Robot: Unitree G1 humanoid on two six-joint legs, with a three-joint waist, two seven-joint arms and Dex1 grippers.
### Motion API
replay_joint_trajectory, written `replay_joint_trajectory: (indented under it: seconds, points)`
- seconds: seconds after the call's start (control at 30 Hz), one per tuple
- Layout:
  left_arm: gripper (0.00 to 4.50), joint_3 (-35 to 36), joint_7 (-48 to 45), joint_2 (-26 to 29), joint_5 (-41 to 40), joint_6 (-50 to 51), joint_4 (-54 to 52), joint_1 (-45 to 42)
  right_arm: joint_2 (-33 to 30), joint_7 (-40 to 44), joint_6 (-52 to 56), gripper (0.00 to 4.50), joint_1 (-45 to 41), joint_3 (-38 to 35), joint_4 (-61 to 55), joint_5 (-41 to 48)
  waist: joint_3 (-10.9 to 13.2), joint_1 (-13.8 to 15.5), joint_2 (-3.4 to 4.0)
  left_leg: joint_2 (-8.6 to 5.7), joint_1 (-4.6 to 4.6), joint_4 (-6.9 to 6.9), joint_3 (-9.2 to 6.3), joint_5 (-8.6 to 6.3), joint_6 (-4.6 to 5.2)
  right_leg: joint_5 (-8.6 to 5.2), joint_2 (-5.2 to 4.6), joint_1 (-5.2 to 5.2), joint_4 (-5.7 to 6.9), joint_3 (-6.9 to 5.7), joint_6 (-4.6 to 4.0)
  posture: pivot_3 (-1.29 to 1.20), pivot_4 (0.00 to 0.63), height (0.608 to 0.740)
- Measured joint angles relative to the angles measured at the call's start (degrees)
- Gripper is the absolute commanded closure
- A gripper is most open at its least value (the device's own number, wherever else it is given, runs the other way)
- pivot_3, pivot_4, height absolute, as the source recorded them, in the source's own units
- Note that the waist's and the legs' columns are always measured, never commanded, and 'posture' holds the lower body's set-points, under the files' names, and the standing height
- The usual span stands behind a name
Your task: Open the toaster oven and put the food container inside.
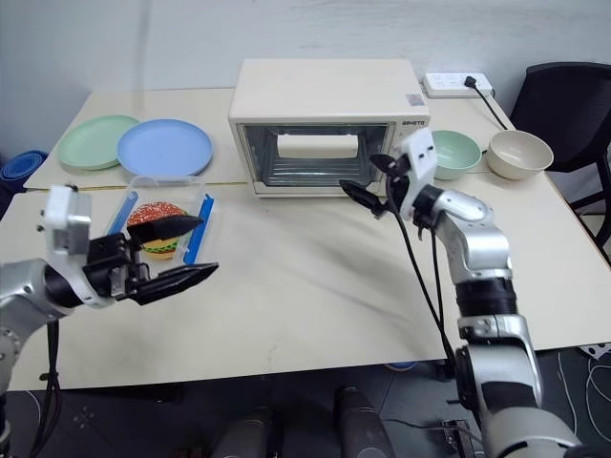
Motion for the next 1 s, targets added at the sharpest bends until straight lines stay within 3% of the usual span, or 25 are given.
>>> replay_joint_trajectory:
  seconds: [0.27,0.47,0.57,0.8,1.0]
  points:
    - [0.00,-0.01,0.92,0.22,2.61,-0.44,1.57,0.50,1.83,4.02,-3.56,0.03,-3.35,0.14,4.19,-0.94,0.01,-0.06,0.01,0.05,-0.06,-0.02,0.00,-0.04,-0.03,0.01,-0.13,-0.01,-0.10,0.00,0.01,0.00,0.150,0.740]
    - [0.00,-0.43,2.77,-1.15,4.35,-1.15,2.63,-0.30,1.19,7.81,-0.53,0.03,1.06,0.05,-4.61,1.46,0.02,-0.40,0.02,0.12,-0.06,-0.05,-0.03,-0.05,-0.05,0.00,-0.10,-0.03,-0.10,0.02,0.01,0.00,0.150,0.740]
    - [0.00,-2.83,5.48,-1.59,7.63,-1.69,6.16,-4.75,0.78,8.58,0.72,0.03,4.33,0.15,-8.82,1.99,0.02,-0.53,0.02,0.10,-0.05,-0.05,-0.04,-0.05,-0.05,0.00,-0.08,-0.04,-0.05,0.00,0.01,0.00,0.150,0.740]
    - [2.10,-10.18,9.22,-5.11,16.97,-5.69,20.59,-24.29,1.32,7.55,1.85,0.00,8.18,0.17,-14.54,2.22,0.02,-1.07,0.02,0.12,-0.11,-0.06,0.01,-0.07,-0.11,0.01,0.01,-0.14,0.18,-0.02,0.02,0.00,0.150,0.740]
    - [3.99,-17.39,5.44,-6.91,26.56,-12.98,34.61,-35.91,1.91,6.83,1.49,0.00,9.96,0.21,-15.54,2.22,0.02,-1.01,0.02,0.12,-0.12,-0.07,0.09,-0.08,-0.13,0.01,0.01,-0.17,0.15,0.01,0.02,0.00,0.150,0.740]
